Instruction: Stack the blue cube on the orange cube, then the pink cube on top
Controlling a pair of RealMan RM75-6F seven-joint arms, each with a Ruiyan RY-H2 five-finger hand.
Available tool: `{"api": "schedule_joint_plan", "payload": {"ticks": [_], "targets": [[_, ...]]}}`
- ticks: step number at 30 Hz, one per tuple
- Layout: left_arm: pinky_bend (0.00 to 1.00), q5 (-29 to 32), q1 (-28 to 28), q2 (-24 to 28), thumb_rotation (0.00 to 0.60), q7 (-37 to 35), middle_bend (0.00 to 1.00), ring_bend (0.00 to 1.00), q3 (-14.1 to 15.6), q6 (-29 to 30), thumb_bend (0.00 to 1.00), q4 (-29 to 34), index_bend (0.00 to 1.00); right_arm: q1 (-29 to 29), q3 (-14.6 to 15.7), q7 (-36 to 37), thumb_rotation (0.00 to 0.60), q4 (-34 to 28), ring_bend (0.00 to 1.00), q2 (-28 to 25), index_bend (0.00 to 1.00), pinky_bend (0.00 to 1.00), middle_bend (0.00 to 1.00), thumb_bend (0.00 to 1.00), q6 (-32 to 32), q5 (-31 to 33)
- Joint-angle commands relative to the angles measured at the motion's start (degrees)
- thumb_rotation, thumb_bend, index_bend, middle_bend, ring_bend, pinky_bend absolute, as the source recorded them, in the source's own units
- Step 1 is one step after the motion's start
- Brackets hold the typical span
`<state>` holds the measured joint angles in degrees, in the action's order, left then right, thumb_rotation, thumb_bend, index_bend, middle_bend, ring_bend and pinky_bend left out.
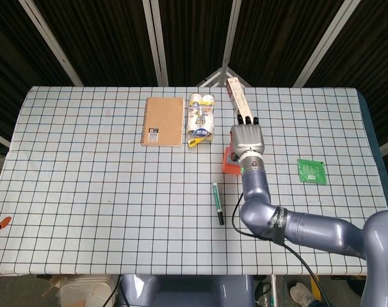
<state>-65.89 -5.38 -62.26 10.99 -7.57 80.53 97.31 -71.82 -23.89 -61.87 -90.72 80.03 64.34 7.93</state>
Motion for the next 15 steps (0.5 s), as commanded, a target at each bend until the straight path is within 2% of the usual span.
{"api": "schedule_joint_plan", "payload": {"ticks": [1, 15], "targets": [[0.0, 0.0, 0.0, 0.0, 0.6, 0.0, 0.0, 0.0, 0.0, 0.0, 0.13, 0.0, 0.08, 0.0, 0.0, 0.2, 0.6, 0.2, 0.0, 0.0, 0.46, 0.0, 0.0, 0.36, -0.2, 0.1], [0.0, 0.2, -0.1, -0.1, 0.6, 0.3, 0.0, 0.0, 0.0, 0.1, 0.13, 0.1, 0.08, 0.3, 0.7, 1.0, 0.6, 0.6, 0.0, -0.4, 0.46, 0.0, 0.0, 0.37, -1.0, -0.3]]}}
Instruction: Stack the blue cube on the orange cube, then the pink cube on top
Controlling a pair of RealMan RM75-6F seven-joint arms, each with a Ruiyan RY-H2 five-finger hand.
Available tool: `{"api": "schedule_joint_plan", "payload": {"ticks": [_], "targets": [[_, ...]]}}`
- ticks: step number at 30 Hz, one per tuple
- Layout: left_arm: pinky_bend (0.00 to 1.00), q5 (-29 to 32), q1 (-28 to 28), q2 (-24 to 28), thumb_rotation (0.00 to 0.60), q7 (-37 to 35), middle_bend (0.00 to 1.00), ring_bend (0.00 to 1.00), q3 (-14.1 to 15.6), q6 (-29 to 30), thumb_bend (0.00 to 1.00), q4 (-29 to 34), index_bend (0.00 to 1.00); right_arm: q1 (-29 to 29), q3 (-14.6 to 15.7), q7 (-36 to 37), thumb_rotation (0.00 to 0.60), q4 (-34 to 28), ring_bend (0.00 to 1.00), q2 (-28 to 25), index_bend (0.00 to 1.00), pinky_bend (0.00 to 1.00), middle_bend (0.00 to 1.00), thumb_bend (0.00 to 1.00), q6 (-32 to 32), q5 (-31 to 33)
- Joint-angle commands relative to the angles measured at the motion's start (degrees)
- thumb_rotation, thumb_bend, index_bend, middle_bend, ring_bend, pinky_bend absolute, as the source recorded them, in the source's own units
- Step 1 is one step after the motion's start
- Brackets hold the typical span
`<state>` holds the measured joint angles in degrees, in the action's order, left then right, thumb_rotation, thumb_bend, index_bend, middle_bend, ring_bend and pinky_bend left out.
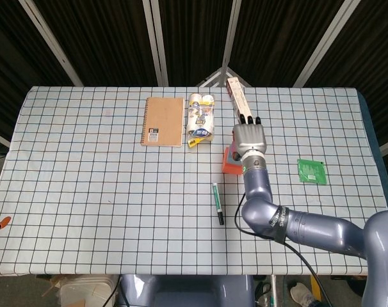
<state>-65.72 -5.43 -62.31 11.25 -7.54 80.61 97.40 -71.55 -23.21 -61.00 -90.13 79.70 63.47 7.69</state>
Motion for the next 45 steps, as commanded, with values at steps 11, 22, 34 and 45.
{"api": "schedule_joint_plan", "payload": {"ticks": [11, 22, 34, 45], "targets": [[0.0, -0.3, 0.1, 0.0, 0.6, -0.2, 0.0, 0.0, 0.1, 0.2, 0.13, 0.1, 0.08, 0.0, 0.4, 0.7, 0.6, -0.4, 0.0, -0.2, 0.46, 0.0, 0.0, 0.36, -0.4, -0.3], [0.0, -0.3, 0.2, 0.1, 0.6, -0.4, 0.0, 0.0, 0.1, 0.3, 0.13, 0.0, 0.08, -0.1, 0.8, 0.3, 0.6, -1.4, 0.0, -1.2, 0.28, 0.0, 0.0, 0.36, -1.4, 0.6], [0.0, -0.2, 0.1, 0.0, 0.6, 0.0, 0.0, 0.0, 0.1, 0.3, 0.13, 0.0, 0.08, 0.0, 1.7, 0.3, 0.6, -3.0, 0.0, -2.9, 0.13, 0.0, 0.0, 0.33, -2.1, 1.1], [0.0, -0.9, 0.2, 0.0, 0.6, 0.1, 0.0, 0.0, 0.4, 0.6, 0.13, 0.3, 0.08, 7.6, 4.2, 7.3, 0.6, -19.1, 0.0, -13.4, 0.0, 0.0, 0.0, 0.31, -1.1, -8.7]]}}
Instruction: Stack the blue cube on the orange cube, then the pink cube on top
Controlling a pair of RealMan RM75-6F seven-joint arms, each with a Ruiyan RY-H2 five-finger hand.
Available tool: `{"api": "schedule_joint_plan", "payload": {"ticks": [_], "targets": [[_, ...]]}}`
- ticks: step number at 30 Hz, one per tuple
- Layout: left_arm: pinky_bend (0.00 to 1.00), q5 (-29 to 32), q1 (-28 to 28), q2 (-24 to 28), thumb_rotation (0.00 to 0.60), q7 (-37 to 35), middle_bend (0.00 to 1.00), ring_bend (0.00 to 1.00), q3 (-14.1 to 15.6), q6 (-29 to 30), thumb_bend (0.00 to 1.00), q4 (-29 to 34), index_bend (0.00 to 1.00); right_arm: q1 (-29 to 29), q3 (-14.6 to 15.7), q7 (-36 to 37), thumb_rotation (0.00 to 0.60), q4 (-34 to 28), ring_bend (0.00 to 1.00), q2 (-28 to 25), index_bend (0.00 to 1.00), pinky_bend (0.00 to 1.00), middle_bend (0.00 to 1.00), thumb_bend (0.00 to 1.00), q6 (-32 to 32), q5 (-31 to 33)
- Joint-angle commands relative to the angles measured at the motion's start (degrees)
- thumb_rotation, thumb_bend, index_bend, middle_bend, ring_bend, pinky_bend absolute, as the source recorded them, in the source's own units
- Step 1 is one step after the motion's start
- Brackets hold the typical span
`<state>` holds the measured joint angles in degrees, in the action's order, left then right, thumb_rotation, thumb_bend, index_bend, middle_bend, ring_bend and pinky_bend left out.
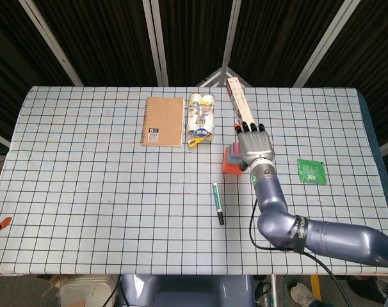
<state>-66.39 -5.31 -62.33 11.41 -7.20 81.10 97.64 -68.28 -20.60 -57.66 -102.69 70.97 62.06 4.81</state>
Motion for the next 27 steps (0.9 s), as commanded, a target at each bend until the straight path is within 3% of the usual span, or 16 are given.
{"api": "schedule_joint_plan", "payload": {"ticks": [1, 4, 8, 11, 15, 21, 27], "targets": [[0.0, -0.4, 0.1, 0.1, 0.6, -0.2, 0.0, 0.0, 0.1, 0.3, 0.13, 0.2, 0.08, 6.0, 2.4, 5.5, 0.6, -8.9, 0.0, -6.2, 0.0, 0.0, 0.0, 0.31, 0.4, -8.5], [0.0, -0.8, 0.3, 0.2, 0.6, -0.5, 0.0, 0.0, 0.2, 0.6, 0.13, 0.3, 0.08, 12.9, 5.1, 11.8, 0.6, -16.0, 0.0, -10.7, 0.0, 0.0, 0.0, 0.31, 1.4, -19.7], [0.0, -1.5, 0.6, 0.3, 0.6, -0.8, 0.0, 0.0, 0.5, 0.9, 0.13, 0.5, 0.08, 24.6, 10.9, 22.2, 0.6, -21.5, 0.0, -14.6, 0.0, 0.0, 0.0, 0.31, 3.6, -40.6], [0.0, -2.0, 0.8, 0.3, 0.6, -0.8, 0.0, 0.0, 0.7, 1.4, 0.13, 0.6, 0.08, 32.3, 15.8, 28.8, 0.6, -20.8, 0.0, -15.6, 0.0, 0.0, 0.0, 0.31, 6.6, -54.1], [0.0, -2.7, 1.1, 0.3, 0.6, -0.6, 0.0, 0.0, 1.1, 1.9, 0.13, 0.9, 0.08, 41.9, 23.3, 35.9, 0.6, -14.5, 0.0, -14.2, 0.0, 0.0, 0.0, 0.31, 12.5, -70.7], [0.0, -3.8, 1.5, 0.0, 0.6, 0.0, 0.0, 0.0, 1.5, 2.8, 0.13, 1.3, 0.08, 51.4, 29.1, 45.9, 0.6, -4.1, 0.0, -10.4, 0.0, 0.0, 0.0, 0.31, 19.8, -82.8], [0.0, -4.8, 1.9, -0.2, 0.6, 1.1, 0.0, 0.0, 2.4, 3.3, 0.13, 1.9, 0.08, 56.4, 30.5, 49.5, 0.6, 1.8, 0.0, -9.0, 0.01, 0.0, 0.0, 0.31, 25.0, -88.4]]}}
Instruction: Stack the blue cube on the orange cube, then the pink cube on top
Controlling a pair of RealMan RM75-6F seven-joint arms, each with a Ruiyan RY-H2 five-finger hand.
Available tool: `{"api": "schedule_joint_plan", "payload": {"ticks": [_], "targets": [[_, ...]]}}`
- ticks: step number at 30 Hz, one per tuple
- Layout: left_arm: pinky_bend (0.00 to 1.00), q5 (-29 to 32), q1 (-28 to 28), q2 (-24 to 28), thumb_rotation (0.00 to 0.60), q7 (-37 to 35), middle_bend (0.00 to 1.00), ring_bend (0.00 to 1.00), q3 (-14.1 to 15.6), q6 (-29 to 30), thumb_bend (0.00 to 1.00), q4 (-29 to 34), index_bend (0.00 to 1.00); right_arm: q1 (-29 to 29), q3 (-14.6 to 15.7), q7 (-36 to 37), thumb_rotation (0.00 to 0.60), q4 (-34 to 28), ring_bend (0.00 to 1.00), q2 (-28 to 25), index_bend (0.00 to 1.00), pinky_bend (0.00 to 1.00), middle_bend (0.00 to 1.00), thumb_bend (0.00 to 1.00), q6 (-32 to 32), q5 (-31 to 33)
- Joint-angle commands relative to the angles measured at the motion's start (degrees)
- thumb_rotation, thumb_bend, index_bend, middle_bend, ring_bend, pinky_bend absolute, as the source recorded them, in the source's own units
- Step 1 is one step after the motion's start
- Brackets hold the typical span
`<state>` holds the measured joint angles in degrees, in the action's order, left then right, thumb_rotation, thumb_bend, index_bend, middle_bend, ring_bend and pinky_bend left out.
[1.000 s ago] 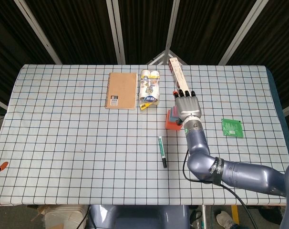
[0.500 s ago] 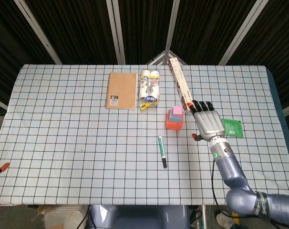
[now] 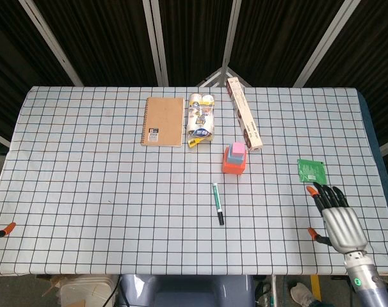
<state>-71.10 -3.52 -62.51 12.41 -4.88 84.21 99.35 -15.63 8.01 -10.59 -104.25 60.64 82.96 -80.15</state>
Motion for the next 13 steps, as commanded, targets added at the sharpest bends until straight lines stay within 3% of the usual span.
{"api": "schedule_joint_plan", "payload": {"ticks": [1, 13], "targets": [[0.0, -0.2, 0.2, -0.1, 0.6, 0.1, 0.0, 0.0, 0.0, 0.4, 0.13, 0.2, 0.08, 4.3, 1.7, 2.6, 0.6, 3.7, 0.0, 1.5, 0.01, 0.0, 0.0, 0.31, 4.9, -3.8], [0.0, -2.5, 0.6, 0.0, 0.6, -0.5, 0.0, 0.0, 0.6, 1.2, 0.13, 0.3, 0.08, 8.3, -3.3, -0.2, 0.6, 6.5, 0.0, 3.2, 0.0, 0.0, 0.0, 0.3, 8.5, -0.6]]}}
